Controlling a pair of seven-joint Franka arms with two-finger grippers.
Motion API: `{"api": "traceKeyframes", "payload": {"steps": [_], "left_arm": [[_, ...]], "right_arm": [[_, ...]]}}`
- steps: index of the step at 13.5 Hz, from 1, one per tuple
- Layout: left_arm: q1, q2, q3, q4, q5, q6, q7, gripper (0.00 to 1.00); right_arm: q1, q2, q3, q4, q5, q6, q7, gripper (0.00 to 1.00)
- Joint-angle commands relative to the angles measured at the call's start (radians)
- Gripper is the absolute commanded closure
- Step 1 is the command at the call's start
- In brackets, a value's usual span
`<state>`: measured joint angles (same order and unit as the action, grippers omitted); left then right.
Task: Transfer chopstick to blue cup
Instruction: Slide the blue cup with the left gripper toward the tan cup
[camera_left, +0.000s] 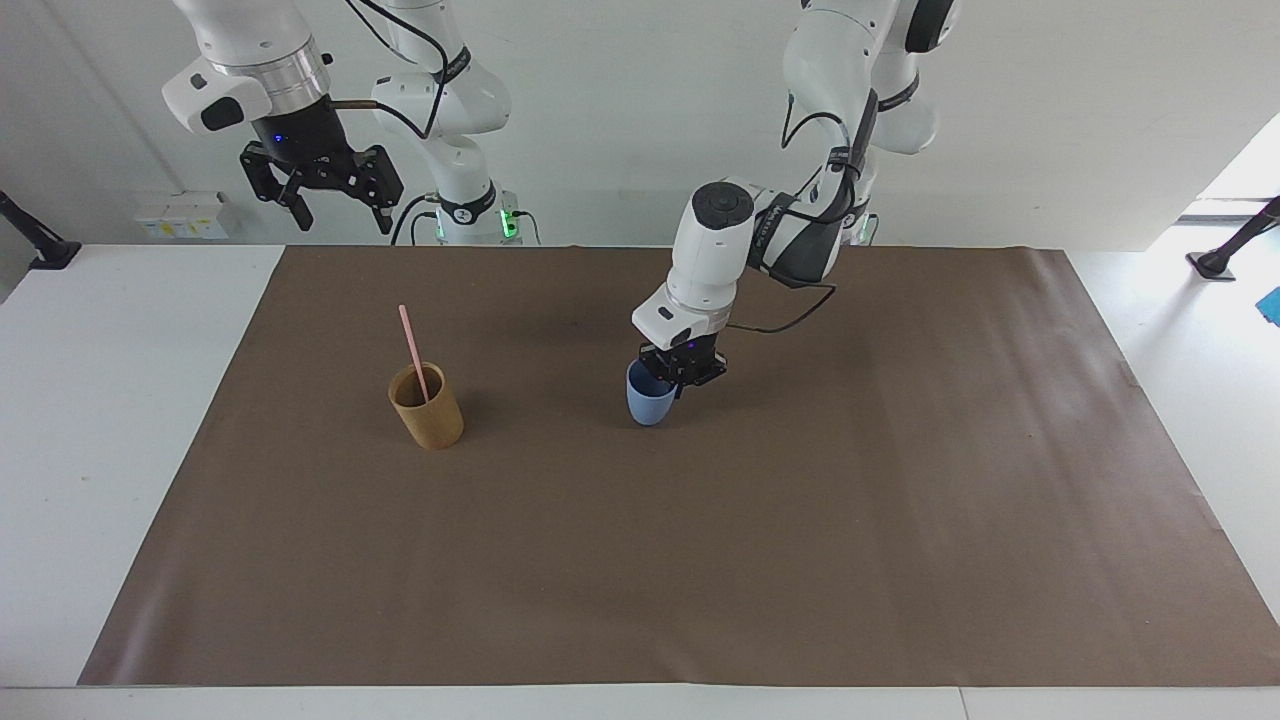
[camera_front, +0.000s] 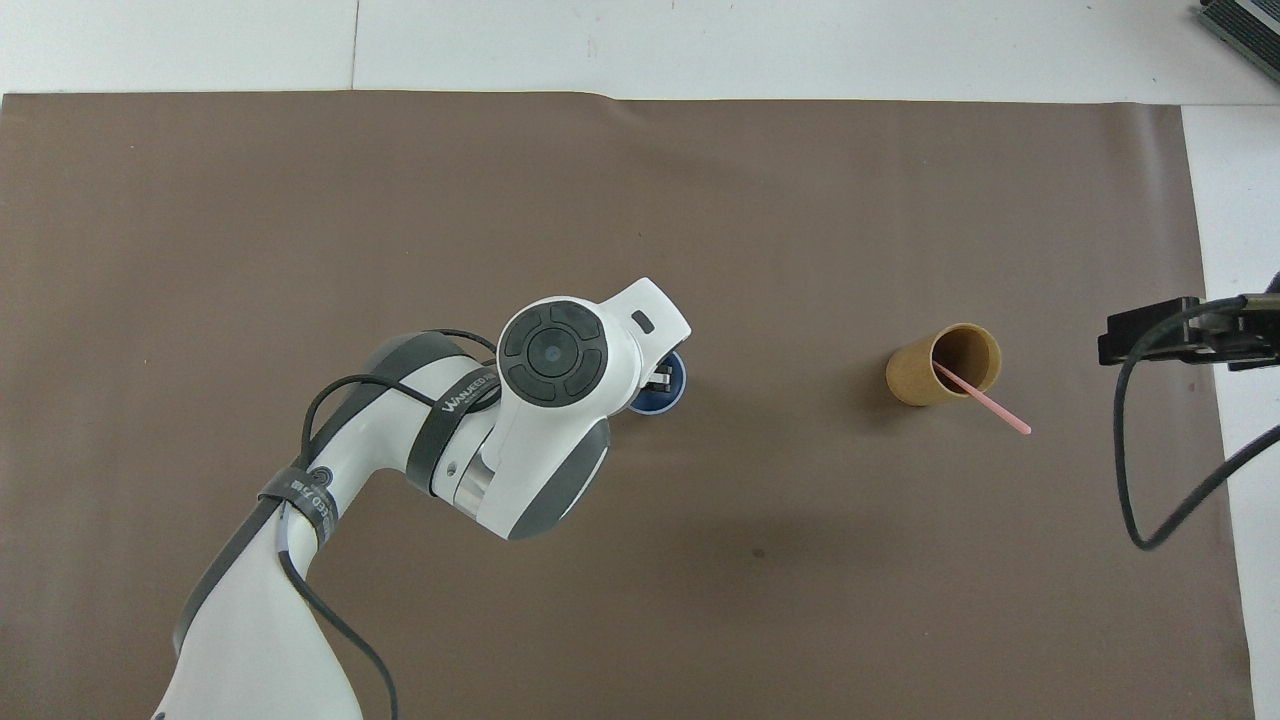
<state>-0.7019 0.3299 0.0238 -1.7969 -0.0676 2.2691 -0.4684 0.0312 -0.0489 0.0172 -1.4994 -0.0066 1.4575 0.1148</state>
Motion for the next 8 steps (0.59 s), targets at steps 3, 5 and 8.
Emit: {"api": "traceKeyframes", "payload": {"steps": [3, 5, 8], "left_arm": [[-0.031, 0.023, 0.016, 0.011, -0.021, 0.030, -0.033, 0.93], [-0.031, 0.024, 0.016, 0.010, -0.021, 0.030, -0.076, 0.37], [-0.033, 0.023, 0.018, 0.008, -0.021, 0.029, -0.073, 0.00]], "right_arm": [[-0.013, -0.006, 0.004, -0.005, 0.007, -0.005, -0.014, 0.00], [-0.011, -0.006, 0.004, -0.005, 0.007, -0.005, -0.014, 0.00], [-0.013, -0.006, 0.004, -0.005, 0.007, 0.001, -0.012, 0.00]]}}
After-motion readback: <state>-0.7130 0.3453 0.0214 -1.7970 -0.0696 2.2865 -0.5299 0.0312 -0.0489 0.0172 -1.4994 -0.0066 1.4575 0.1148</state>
